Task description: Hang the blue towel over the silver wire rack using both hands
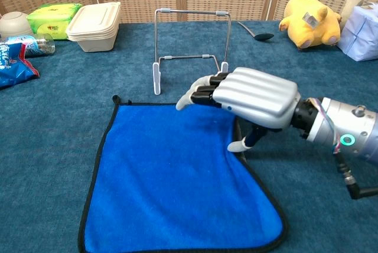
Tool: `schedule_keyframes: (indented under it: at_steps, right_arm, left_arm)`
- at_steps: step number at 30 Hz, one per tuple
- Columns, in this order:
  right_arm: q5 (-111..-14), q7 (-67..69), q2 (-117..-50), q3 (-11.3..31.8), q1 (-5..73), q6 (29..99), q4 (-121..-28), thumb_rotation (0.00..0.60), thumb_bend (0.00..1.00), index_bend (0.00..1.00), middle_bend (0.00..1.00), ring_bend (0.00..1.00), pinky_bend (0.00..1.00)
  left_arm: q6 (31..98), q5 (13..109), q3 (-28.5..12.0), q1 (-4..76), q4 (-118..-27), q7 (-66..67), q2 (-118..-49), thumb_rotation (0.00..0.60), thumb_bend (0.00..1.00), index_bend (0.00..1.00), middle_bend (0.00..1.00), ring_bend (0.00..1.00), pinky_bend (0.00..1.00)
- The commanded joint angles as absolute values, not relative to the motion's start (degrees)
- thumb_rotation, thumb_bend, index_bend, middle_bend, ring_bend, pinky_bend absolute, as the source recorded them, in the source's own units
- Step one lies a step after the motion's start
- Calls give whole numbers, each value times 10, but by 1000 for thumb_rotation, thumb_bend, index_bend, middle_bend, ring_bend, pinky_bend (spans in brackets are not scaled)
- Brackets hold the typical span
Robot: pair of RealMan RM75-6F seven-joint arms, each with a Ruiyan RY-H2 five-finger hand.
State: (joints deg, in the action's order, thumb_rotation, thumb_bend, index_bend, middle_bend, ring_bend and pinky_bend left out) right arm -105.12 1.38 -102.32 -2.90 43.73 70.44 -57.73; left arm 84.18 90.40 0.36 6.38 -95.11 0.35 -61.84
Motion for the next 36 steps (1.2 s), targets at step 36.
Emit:
schedule_keyframes:
  at_steps: [36]
  right_arm:
    - [-1054, 11, -1025, -54, 420, 697, -562, 600, 143, 197, 241, 180, 250]
  left_arm:
    - [849, 907, 6, 59, -954, 4, -615, 600, 245, 391, 335, 284, 206]
